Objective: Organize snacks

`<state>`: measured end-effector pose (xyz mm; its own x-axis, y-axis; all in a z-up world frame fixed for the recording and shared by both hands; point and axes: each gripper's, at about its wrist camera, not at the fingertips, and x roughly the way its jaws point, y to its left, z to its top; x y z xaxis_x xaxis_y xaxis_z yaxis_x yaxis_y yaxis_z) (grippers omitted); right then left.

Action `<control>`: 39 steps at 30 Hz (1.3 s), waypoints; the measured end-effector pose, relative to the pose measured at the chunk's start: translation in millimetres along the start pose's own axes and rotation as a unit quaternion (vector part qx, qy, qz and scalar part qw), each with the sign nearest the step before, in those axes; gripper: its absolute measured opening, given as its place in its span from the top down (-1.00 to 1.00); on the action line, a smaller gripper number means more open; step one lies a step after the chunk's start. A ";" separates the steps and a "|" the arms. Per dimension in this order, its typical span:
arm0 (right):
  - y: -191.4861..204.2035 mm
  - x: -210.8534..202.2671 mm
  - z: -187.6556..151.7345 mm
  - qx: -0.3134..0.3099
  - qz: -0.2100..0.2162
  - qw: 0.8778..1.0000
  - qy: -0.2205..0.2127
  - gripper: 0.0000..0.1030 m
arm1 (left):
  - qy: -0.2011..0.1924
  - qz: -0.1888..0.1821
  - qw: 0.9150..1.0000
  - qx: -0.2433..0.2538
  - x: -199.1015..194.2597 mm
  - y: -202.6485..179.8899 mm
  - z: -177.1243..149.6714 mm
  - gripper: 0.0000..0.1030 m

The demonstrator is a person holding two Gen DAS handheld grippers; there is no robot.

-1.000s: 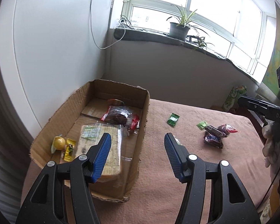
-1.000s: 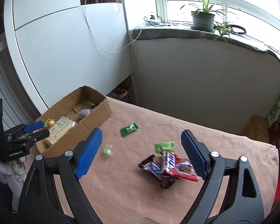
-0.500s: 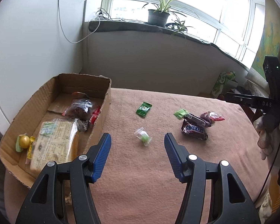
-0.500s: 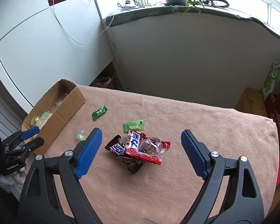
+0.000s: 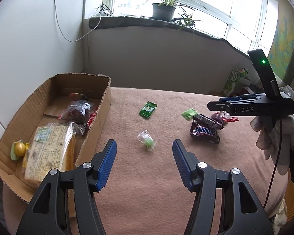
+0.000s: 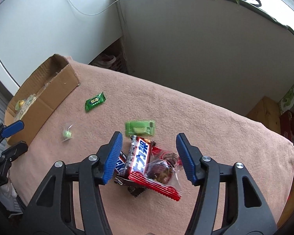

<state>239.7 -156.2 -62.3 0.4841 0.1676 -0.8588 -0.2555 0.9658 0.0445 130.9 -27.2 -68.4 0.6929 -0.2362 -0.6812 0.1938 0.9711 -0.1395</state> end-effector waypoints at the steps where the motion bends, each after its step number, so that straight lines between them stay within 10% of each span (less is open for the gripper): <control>1: 6.3 3.9 0.1 -0.016 -0.005 1.000 0.007 -0.17 | 0.000 -0.001 1.000 0.001 0.0 -0.5 -0.2 -0.14; 37: -53.1 -22.7 -88.5 0.072 -0.021 0.997 -0.007 -0.09 | 0.042 -0.014 0.999 -0.025 43.0 -2.1 -14.4 -0.13; 39: -54.2 -22.3 -89.5 0.075 -0.022 0.997 -0.009 -0.09 | 0.047 -0.013 0.998 -0.033 52.7 -0.3 -11.8 0.11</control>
<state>167.9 -230.0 -91.2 0.5079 0.1265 -0.8521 -0.1060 0.9908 0.0839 159.2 -39.5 -112.8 0.6189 -0.2604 -0.7411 0.1621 0.9655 -0.2039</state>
